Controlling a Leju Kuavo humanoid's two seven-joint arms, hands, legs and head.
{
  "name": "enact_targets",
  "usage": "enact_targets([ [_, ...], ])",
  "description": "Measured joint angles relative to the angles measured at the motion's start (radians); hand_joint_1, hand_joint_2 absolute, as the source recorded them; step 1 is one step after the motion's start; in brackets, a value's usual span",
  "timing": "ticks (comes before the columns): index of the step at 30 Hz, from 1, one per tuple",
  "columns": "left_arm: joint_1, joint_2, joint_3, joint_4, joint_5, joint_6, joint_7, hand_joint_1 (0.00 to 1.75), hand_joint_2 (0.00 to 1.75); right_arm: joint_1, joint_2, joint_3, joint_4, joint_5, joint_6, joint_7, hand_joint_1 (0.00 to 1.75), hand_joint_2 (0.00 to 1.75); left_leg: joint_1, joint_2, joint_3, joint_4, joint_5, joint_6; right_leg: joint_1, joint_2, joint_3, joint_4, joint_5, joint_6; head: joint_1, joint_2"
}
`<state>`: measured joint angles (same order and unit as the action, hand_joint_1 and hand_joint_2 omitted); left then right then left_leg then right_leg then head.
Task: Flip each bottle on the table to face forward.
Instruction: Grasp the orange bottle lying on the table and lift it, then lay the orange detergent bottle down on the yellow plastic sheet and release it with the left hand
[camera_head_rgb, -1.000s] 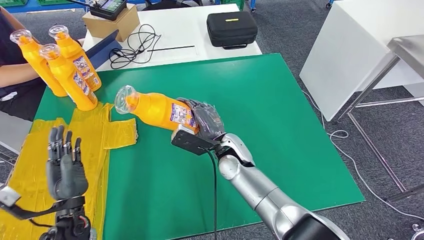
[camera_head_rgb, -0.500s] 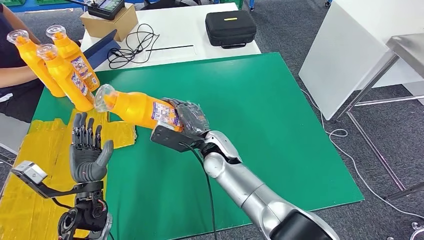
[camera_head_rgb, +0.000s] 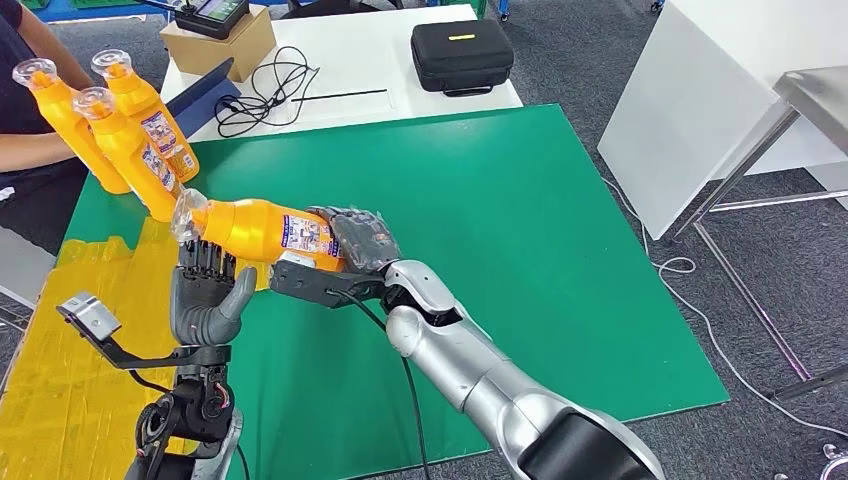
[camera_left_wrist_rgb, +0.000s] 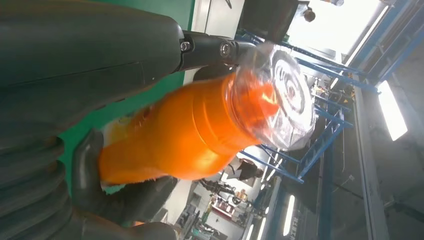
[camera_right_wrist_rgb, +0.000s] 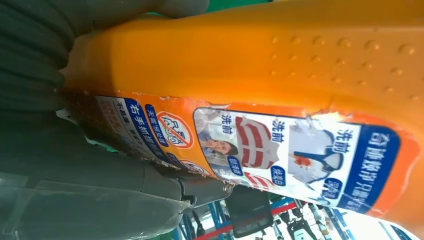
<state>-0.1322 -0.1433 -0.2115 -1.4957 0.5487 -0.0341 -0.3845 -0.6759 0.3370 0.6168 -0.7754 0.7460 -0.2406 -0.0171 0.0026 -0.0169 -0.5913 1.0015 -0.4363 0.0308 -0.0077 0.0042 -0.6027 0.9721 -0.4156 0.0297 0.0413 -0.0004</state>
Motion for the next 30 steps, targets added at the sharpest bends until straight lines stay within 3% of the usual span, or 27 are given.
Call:
enact_targets([
  [18,-0.008,-0.001,-0.005,-0.014,0.137,-0.044,0.064,0.00,1.75,0.015,0.031,0.042,-0.049,0.193,-0.020,0.089,1.75,1.75,0.000,0.000,0.000,0.000,0.000,0.000,0.000,0.000,0.000,0.000,0.000,0.000,0.000,0.000],
  [25,-0.014,-0.002,-0.005,-0.036,0.170,-0.013,0.094,0.00,1.75,0.017,0.033,0.079,-0.063,0.208,-0.028,0.123,1.75,1.75,0.000,0.000,0.000,0.000,0.000,0.000,0.000,0.000,-0.001,0.000,0.000,0.000,0.000,0.000],
  [30,-0.030,-0.016,-0.006,-0.042,0.189,0.005,0.117,0.00,1.75,0.012,0.033,0.134,-0.064,0.138,-0.043,0.163,1.75,1.75,0.000,0.000,0.000,0.000,0.000,0.000,0.000,0.000,-0.001,0.000,0.000,0.000,0.000,0.000],
])
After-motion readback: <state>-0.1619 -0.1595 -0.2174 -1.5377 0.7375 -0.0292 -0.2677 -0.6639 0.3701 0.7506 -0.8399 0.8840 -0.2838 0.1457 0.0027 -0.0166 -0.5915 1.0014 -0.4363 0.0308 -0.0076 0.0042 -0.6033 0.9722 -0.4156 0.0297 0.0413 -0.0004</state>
